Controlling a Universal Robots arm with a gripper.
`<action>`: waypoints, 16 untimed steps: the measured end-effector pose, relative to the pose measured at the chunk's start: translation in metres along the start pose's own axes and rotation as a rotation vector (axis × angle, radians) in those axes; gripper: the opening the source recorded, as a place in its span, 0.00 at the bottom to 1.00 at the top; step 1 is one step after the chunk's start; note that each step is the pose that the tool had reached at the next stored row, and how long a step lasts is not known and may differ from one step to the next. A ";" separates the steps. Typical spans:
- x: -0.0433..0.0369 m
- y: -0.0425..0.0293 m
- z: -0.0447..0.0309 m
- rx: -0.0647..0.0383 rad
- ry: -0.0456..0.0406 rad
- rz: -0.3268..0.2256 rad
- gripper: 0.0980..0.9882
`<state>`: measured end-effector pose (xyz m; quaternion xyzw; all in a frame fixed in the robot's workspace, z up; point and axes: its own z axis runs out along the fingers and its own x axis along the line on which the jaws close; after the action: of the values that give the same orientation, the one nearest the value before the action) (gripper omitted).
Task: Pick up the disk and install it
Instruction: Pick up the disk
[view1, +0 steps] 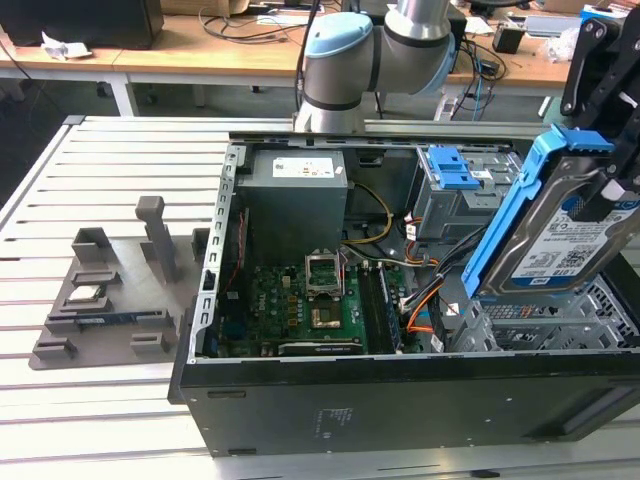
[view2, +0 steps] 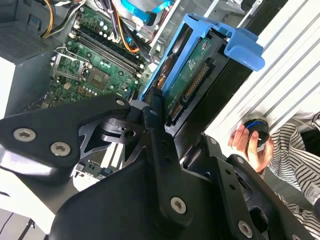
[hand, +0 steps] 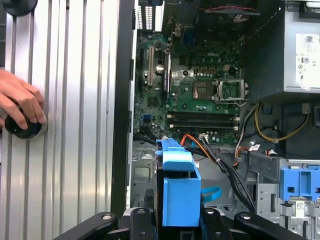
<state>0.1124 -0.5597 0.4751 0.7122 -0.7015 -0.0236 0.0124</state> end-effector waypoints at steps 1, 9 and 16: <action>0.0000 -0.0017 0.0000 0.000 0.0005 0.000 0.30; 0.0002 -0.0122 0.0018 0.000 0.0055 0.000 0.30; 0.0003 -0.0185 0.0043 0.000 0.0077 0.000 0.30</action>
<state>0.1306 -0.5597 0.4699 0.7122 -0.7015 -0.0209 0.0151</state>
